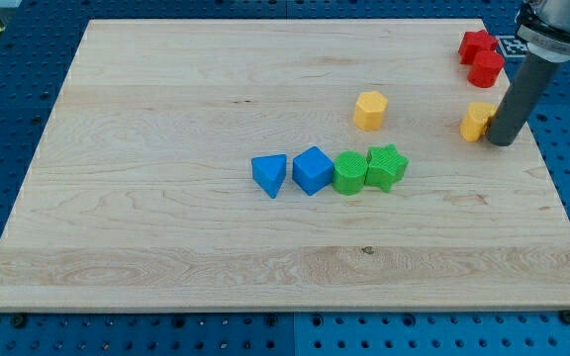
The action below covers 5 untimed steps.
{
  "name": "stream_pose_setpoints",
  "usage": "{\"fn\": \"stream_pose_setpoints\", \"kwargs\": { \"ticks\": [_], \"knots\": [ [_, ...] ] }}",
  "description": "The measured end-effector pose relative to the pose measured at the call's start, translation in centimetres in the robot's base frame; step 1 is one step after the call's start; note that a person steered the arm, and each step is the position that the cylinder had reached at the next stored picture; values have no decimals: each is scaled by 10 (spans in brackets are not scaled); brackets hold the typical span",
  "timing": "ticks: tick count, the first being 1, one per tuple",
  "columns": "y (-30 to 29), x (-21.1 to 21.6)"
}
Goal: Push the yellow heart into the yellow hexagon
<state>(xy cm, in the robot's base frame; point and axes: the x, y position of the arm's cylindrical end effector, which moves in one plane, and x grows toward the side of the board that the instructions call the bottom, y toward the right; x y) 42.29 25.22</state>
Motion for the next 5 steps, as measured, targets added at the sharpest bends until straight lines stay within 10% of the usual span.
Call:
{"fn": "stream_pose_setpoints", "kwargs": {
  "ticks": [5],
  "knots": [
    [-17,-28]
  ]
}}
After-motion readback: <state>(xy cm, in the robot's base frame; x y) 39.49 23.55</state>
